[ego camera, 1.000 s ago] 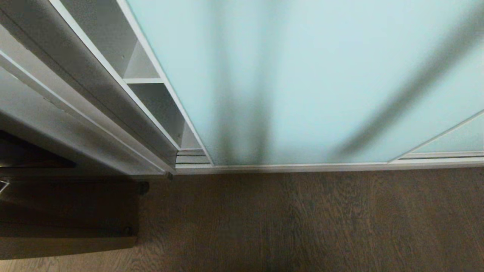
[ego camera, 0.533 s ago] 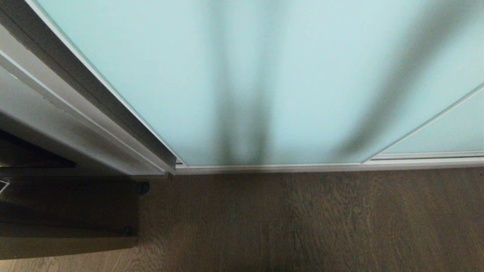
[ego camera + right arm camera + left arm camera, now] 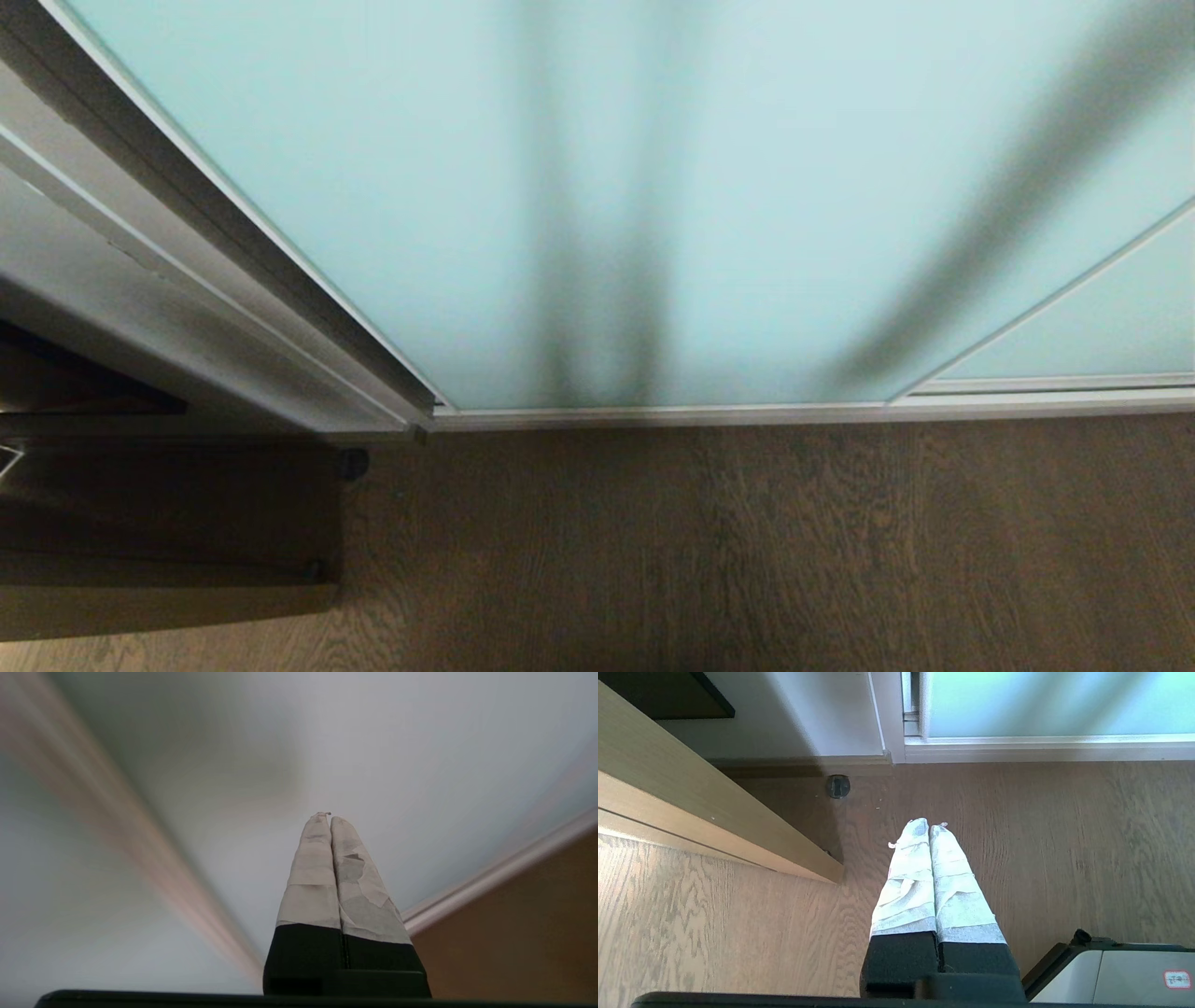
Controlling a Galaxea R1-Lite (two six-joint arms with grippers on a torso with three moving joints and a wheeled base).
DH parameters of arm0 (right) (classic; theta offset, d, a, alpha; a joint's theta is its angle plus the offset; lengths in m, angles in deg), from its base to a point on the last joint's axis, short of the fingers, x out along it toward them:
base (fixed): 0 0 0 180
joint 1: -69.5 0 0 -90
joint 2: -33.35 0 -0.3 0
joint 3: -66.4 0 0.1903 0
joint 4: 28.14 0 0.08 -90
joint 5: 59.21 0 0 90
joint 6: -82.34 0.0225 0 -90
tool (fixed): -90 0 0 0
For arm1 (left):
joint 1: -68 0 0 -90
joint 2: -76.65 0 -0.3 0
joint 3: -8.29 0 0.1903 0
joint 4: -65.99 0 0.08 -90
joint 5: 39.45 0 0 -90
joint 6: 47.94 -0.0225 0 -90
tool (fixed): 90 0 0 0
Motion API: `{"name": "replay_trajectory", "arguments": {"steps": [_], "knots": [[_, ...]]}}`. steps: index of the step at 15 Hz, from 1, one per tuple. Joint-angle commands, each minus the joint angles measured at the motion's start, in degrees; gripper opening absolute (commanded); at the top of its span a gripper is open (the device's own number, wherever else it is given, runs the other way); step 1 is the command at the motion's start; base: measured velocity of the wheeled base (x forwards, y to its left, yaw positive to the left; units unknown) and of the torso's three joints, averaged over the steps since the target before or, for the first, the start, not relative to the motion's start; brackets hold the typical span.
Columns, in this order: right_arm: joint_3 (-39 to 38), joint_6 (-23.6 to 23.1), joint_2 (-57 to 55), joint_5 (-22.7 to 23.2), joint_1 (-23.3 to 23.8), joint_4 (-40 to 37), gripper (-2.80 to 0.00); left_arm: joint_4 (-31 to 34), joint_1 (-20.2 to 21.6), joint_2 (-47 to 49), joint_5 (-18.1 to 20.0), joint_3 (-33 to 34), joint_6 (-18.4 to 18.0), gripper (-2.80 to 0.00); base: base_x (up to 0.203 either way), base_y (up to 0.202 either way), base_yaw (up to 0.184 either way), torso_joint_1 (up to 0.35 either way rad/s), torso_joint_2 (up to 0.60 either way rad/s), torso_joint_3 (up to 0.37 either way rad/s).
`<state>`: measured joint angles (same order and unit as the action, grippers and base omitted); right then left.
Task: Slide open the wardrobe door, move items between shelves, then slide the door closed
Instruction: Close the door
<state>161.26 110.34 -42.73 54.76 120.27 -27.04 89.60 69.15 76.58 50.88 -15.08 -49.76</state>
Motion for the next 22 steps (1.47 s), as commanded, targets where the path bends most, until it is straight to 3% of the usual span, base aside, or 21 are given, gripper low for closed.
{"name": "replay_trajectory", "arguments": {"steps": [1, 5, 11, 22], "knots": [[3.8, 2.9, -9.5, 6.2, 0.0, 2.2, -2.8, 0.0, 0.0, 0.1, 0.0, 0.1, 0.0, -2.8, 0.0, 0.0, 0.0, 0.0, 0.0, 0.0], [10.7, 7.8, -18.0, 8.3, 0.8, 7.9, -2.8, 0.0, 0.0, 0.1, -0.1, 0.0, 0.0, -2.8, 0.0, 0.0, 0.0, 0.0, 0.0, 0.0], [13.6, 8.0, -23.7, 8.2, 2.6, 8.3, -2.8, 0.0, 0.0, 0.1, 0.0, 0.0, 0.0, -2.8, 0.0, 0.0, 0.0, 0.0, 0.0, 0.0], [19.3, 7.9, -33.4, 7.5, -1.2, 12.8, -2.8, 0.0, 0.0, 0.1, 0.0, 0.1, 0.0, -2.8, 0.0, 0.0, 0.0, 0.0, 0.0, 0.0]]}}
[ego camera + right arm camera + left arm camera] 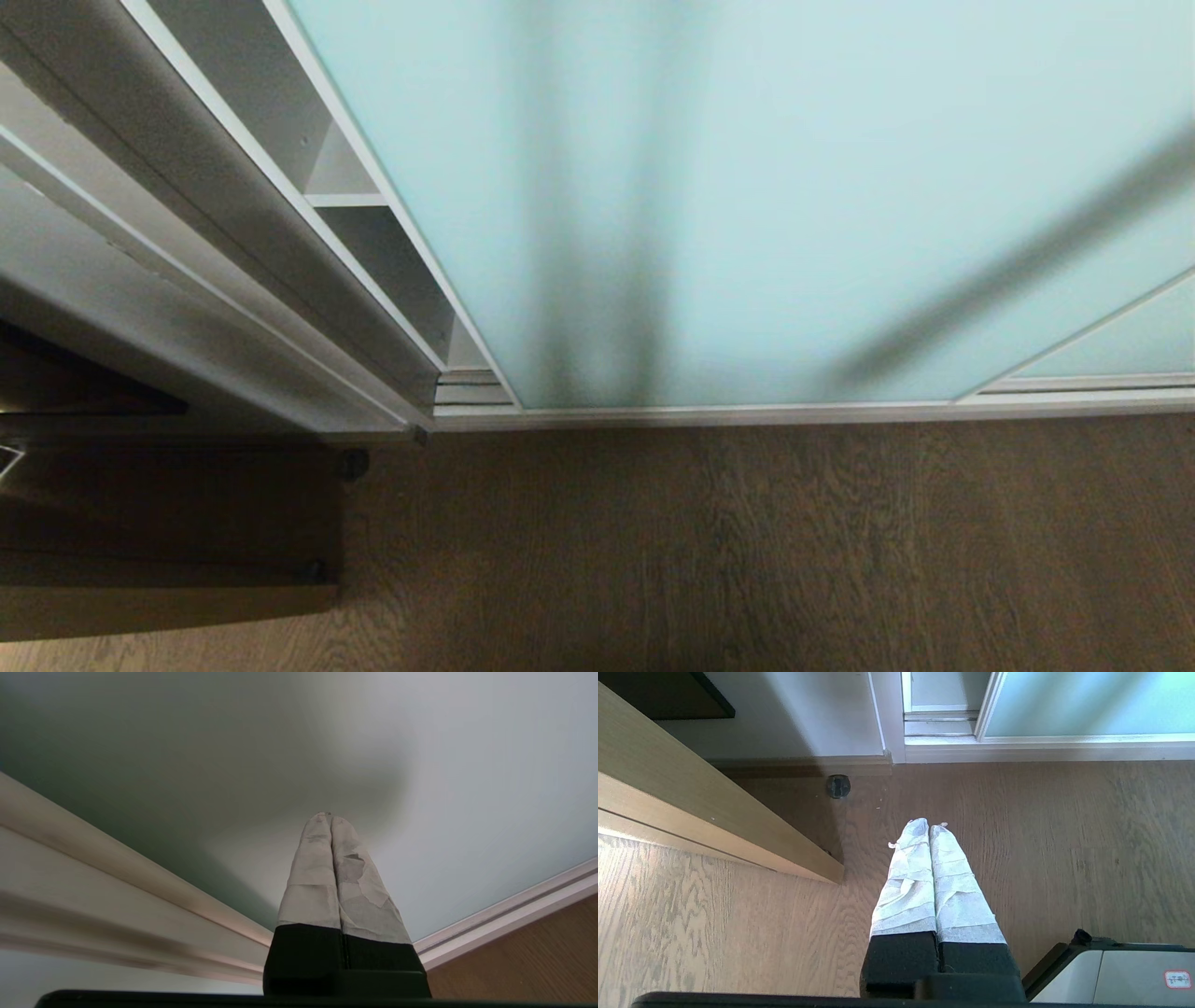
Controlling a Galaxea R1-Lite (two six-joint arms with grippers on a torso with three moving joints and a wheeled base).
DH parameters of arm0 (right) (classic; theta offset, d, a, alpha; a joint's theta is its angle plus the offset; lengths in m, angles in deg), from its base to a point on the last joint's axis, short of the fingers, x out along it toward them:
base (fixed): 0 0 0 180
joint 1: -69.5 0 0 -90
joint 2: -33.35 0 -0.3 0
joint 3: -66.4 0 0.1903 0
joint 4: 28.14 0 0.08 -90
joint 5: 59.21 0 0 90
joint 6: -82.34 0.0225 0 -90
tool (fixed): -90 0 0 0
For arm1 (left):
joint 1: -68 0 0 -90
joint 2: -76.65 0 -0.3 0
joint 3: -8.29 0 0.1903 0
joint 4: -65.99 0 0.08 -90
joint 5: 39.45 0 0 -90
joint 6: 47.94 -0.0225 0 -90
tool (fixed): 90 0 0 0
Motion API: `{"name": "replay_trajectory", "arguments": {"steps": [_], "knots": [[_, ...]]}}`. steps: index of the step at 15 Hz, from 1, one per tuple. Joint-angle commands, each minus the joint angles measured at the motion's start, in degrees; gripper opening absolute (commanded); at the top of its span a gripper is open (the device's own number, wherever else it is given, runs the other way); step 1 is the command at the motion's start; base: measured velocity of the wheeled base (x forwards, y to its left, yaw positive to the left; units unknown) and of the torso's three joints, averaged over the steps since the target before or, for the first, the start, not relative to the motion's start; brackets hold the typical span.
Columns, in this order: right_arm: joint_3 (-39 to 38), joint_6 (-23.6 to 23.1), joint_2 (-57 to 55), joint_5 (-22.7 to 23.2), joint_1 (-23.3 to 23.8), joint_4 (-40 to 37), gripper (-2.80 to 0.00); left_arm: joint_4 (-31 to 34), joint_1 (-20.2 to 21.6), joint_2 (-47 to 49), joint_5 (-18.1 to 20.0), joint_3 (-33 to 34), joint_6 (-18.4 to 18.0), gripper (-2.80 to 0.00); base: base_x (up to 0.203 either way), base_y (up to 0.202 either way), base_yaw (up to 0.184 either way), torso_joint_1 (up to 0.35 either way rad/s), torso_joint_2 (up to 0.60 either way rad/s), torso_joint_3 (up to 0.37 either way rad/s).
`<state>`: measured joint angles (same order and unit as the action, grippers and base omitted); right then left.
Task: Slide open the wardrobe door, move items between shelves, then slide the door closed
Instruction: Close the door
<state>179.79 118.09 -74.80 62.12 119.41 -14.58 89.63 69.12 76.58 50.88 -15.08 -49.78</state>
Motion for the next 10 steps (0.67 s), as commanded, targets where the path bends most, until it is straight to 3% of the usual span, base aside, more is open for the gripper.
{"name": "replay_trajectory", "arguments": {"steps": [1, 10], "knots": [[1.9, 0.2, -2.2, 0.1, -0.5, 0.3, -2.8, 0.0, 0.0, 0.1, 0.0, 0.0, 0.0, -2.8, 0.0, 0.0, 0.0, 0.0, 0.0, 0.0], [3.8, 0.3, -3.8, 0.1, -2.3, 0.3, -2.8, 0.0, 0.0, 0.1, 0.0, 0.1, 0.0, -2.8, 0.0, 0.0, 0.0, 0.0, 0.0, 0.0]]}}
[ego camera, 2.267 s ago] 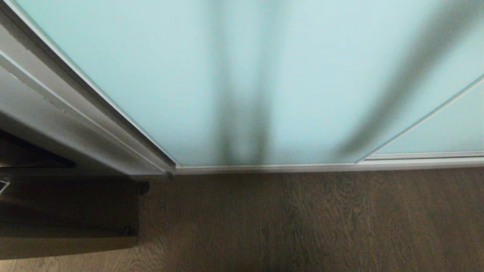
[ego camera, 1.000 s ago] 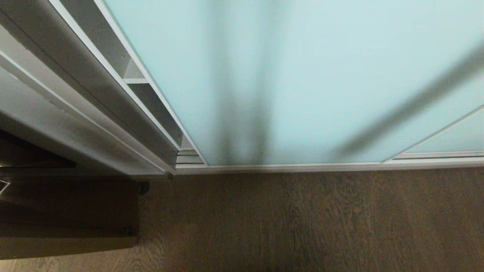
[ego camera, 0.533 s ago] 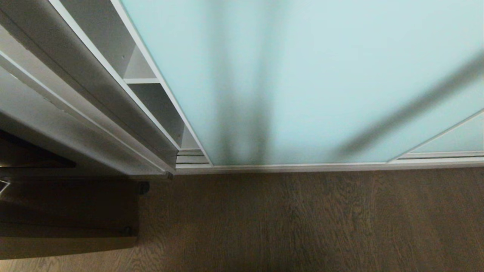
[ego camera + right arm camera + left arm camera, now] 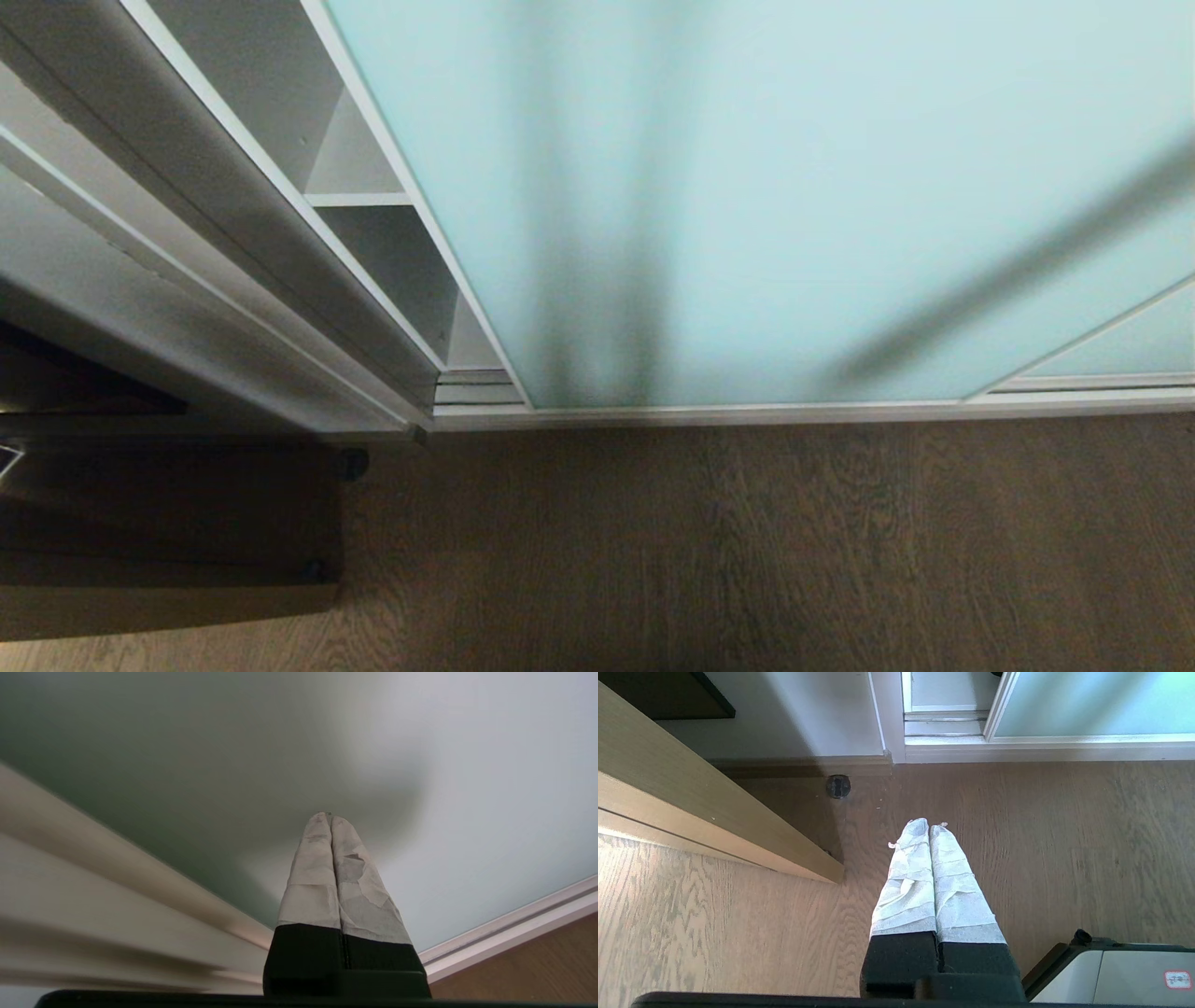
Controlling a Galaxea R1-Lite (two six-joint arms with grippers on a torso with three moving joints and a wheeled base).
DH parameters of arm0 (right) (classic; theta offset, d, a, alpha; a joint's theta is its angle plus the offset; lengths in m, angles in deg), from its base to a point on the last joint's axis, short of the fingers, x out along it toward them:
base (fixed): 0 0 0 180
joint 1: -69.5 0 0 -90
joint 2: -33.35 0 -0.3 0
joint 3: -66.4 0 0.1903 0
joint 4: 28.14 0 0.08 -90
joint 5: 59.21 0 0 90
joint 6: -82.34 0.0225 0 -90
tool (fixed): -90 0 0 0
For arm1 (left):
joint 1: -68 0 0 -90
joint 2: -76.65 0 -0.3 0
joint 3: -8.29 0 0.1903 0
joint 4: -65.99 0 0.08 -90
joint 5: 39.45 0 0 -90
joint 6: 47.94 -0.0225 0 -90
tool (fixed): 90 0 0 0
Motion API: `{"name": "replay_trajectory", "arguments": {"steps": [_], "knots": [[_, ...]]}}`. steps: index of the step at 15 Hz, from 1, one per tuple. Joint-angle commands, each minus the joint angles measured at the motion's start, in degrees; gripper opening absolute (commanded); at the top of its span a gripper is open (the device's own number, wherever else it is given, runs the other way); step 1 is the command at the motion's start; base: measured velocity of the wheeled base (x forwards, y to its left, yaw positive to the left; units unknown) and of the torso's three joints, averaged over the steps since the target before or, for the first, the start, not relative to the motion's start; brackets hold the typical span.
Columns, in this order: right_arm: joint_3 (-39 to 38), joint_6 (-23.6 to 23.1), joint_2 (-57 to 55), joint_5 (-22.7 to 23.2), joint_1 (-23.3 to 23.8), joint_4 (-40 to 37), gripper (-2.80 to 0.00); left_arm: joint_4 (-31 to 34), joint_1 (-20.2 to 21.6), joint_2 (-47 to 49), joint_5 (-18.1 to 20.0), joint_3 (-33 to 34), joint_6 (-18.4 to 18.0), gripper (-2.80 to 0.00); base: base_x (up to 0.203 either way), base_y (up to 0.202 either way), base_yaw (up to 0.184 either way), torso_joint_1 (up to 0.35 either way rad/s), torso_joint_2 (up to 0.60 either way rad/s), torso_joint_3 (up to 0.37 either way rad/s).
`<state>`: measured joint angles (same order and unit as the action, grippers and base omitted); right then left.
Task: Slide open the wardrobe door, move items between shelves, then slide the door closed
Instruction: Close the door
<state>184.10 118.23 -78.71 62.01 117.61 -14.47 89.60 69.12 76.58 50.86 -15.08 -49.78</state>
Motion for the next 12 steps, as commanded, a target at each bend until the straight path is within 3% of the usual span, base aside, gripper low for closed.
{"name": "replay_trajectory", "arguments": {"steps": [1, 8, 12], "knots": [[-0.9, 0.1, 0.7, 0.2, -0.7, 0.2, -2.8, 0.0, 0.0, 0.1, 0.0, 0.0, 0.0, -2.8, 0.0, 0.0, 0.0, 0.0, 0.0, 0.0], [-1.8, 0.1, 1.8, 0.0, -2.8, 0.1, -2.8, 0.0, 0.0, 0.1, 0.0, 0.1, 0.0, -2.8, 0.0, 0.0, 0.0, 0.0, 0.0, 0.0], [-7.8, 0.1, 9.2, 0.3, -1.3, 0.3, -2.8, 0.0, 0.0, 0.1, 0.0, 0.0, 0.0, -2.8, 0.0, 0.0, 0.0, 0.0, 0.0, 0.0]]}}
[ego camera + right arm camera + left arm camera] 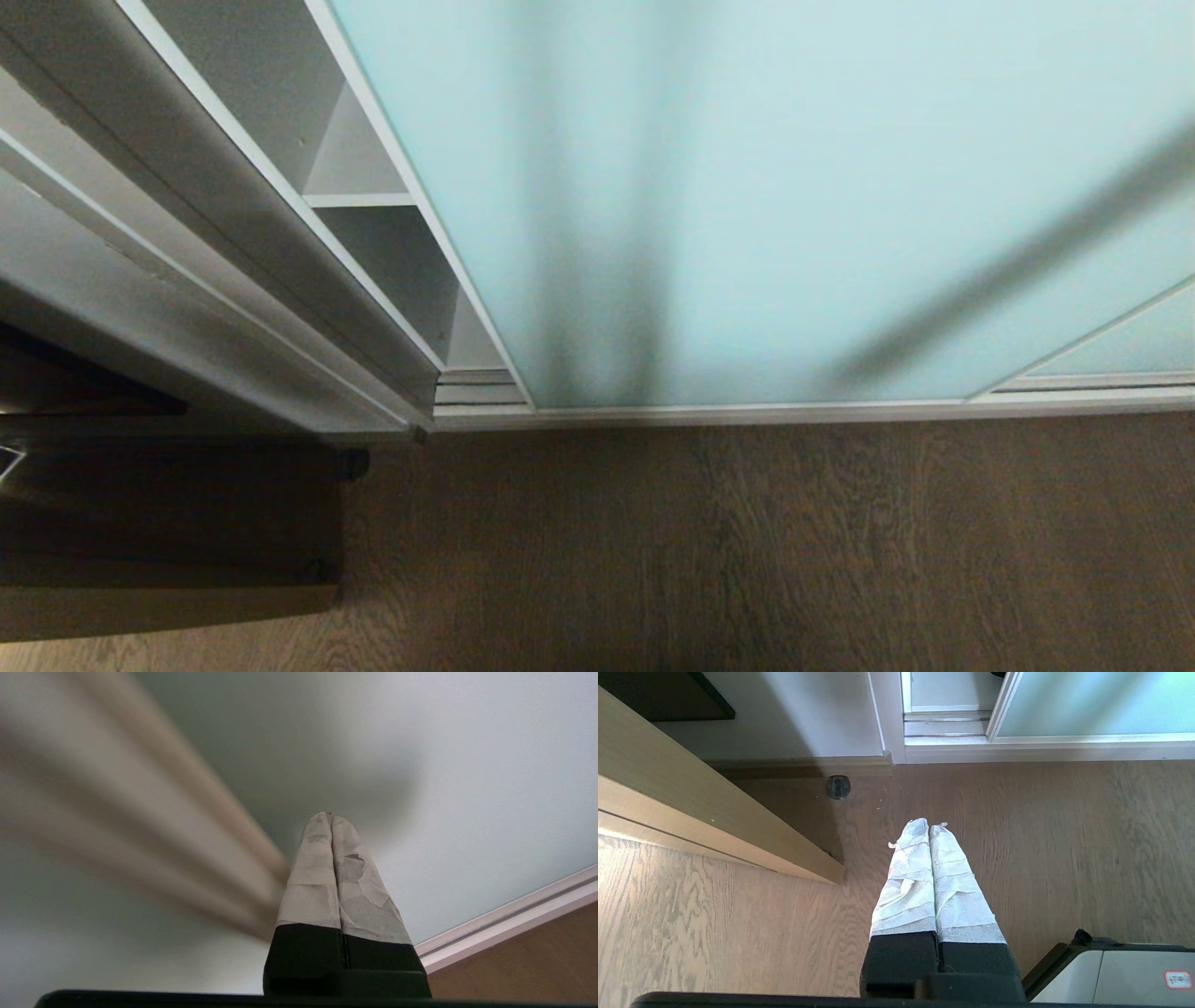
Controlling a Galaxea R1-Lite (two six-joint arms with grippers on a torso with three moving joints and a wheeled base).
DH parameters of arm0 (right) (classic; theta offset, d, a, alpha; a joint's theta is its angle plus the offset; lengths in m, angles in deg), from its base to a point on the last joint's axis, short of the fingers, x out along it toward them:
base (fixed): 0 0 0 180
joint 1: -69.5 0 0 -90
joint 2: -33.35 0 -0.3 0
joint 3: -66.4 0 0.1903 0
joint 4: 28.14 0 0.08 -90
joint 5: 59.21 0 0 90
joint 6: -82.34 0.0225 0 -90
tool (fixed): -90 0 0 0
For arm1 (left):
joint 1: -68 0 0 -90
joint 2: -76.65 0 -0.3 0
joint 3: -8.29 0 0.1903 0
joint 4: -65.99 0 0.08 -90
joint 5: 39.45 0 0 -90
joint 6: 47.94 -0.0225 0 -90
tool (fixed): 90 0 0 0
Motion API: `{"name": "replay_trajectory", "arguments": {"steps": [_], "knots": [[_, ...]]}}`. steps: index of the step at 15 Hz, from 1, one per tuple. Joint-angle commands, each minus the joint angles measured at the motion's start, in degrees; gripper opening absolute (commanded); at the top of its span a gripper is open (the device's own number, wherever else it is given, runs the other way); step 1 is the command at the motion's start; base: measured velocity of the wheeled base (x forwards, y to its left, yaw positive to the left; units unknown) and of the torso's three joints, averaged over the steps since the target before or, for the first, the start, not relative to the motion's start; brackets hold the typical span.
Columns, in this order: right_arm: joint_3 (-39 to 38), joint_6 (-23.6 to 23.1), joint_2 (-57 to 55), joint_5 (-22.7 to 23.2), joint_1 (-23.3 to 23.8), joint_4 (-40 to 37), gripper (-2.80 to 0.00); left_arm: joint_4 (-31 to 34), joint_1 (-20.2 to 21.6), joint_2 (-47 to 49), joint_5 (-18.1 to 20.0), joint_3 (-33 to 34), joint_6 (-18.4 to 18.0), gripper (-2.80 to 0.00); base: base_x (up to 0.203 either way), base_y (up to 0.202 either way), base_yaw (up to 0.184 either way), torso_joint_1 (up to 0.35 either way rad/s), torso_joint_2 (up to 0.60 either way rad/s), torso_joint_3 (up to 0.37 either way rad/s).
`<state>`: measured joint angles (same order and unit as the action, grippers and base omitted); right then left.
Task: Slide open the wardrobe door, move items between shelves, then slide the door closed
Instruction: Close the door
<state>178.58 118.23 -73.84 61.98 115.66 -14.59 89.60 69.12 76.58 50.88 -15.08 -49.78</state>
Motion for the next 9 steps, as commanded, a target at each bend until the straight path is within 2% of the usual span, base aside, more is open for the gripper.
{"name": "replay_trajectory", "arguments": {"steps": [1, 6, 9], "knots": [[-3.9, -0.2, 6.0, 0.4, 1.4, 0.8, -2.8, 0.0, 0.0, 0.1, 0.0, 0.0, 0.0, -2.8, 0.0, 0.0, 0.0, 0.0, 0.0, 0.0], [-9.7, 0.2, 11.7, 0.4, 8.0, 6.9, -2.8, 0.0, 0.0, 0.1, 0.0, 0.0, 0.0, -2.8, 0.0, 0.0, 0.0, 0.0, 0.0, 0.0], [-9.8, 0.2, 11.2, 0.4, 8.9, 9.0, -2.8, 0.0, 0.0, 0.1, 0.0, 0.1, 0.0, -2.8, 0.0, 0.0, 0.0, 0.0, 0.0, 0.0]]}}
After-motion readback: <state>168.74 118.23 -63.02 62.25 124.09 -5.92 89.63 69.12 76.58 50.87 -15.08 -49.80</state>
